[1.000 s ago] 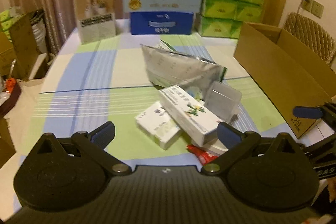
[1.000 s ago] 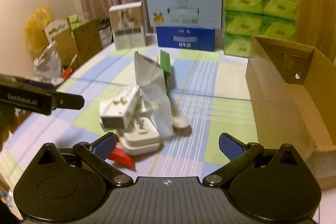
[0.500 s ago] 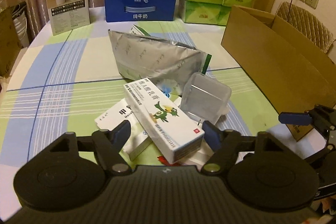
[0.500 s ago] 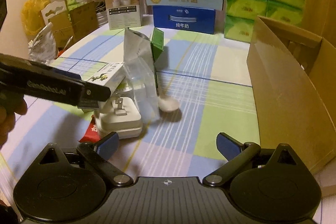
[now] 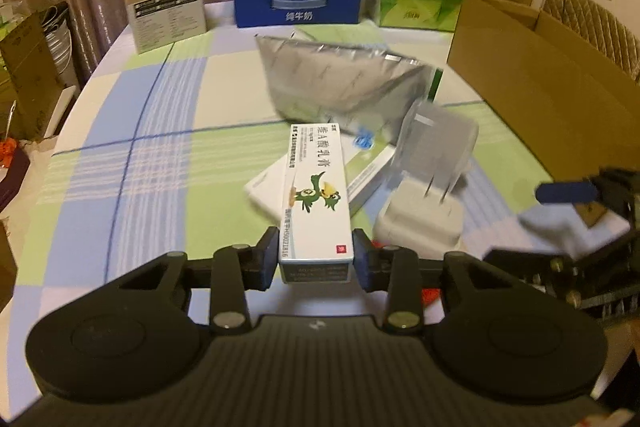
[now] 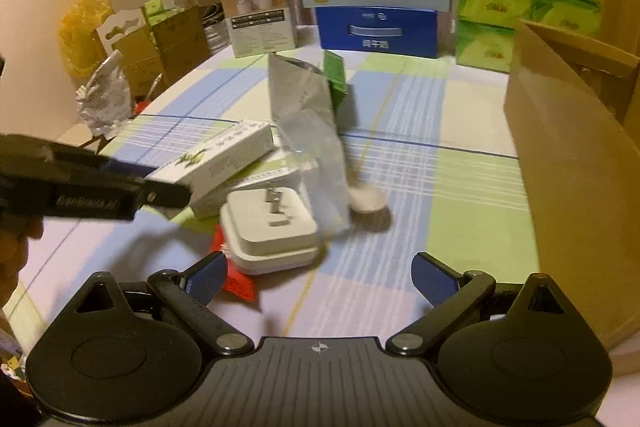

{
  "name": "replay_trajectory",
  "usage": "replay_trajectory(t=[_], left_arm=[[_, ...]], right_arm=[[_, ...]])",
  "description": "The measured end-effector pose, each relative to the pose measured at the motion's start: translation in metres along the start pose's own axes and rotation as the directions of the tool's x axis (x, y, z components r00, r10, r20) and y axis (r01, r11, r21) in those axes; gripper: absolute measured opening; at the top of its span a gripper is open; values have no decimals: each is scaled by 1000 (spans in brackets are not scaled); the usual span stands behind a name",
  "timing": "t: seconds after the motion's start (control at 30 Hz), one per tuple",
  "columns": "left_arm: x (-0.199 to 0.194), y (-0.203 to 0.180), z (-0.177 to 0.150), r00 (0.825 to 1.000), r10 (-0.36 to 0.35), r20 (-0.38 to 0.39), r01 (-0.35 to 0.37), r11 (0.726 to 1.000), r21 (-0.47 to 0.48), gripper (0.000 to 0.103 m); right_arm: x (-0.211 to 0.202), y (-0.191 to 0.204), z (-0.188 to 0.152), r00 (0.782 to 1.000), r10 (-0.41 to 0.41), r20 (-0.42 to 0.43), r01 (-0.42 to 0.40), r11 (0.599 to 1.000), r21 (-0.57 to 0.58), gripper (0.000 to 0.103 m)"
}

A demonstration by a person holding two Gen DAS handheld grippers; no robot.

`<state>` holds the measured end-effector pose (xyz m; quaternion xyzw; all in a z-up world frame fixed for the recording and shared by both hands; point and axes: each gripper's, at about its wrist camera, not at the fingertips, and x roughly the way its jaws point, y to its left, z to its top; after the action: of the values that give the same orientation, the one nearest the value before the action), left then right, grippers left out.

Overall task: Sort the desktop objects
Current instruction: 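Grasp white-green tube box with left tool while right tool grasps white plug, then lift and carry tube box and plug in both tools to cardboard box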

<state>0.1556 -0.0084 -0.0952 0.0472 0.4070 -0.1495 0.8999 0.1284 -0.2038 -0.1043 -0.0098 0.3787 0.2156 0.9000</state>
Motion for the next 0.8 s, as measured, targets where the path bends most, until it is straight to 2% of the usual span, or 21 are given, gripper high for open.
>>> replay_trajectory(t=[0.17, 0.33, 0.4, 0.47, 0.53, 0.57, 0.8], left_arm=[[-5, 9, -14, 1000, -14, -8, 14, 1000, -13, 33], [-2, 12, -19, 999, -39, -7, 39, 999, -19, 34], [0, 14, -19, 999, -54, -6, 54, 998, -30, 43], [1, 16, -20, 998, -58, -3, 58, 998, -38, 46], [2, 16, -18, 998, -56, 0, 56, 998, -34, 48], [2, 16, -18, 999, -54, 2, 54, 998, -32, 50], [6, 10, -18, 1000, -27, -7, 27, 1000, -7, 52]], right_arm=[[17, 11, 5, 999, 29, -22, -29, 999, -26, 81], [38, 16, 9, 998, 37, -43, -39, 998, -39, 78], [43, 16, 11, 998, 39, -43, -41, 999, -35, 77], [46, 15, 12, 998, 39, -43, -40, 999, -32, 76], [49, 14, 13, 998, 48, -42, -49, 998, -25, 71], [49, 13, 13, 997, 56, -45, -57, 998, -17, 64], [37, 17, 10, 997, 41, -60, -43, 999, -30, 61]])
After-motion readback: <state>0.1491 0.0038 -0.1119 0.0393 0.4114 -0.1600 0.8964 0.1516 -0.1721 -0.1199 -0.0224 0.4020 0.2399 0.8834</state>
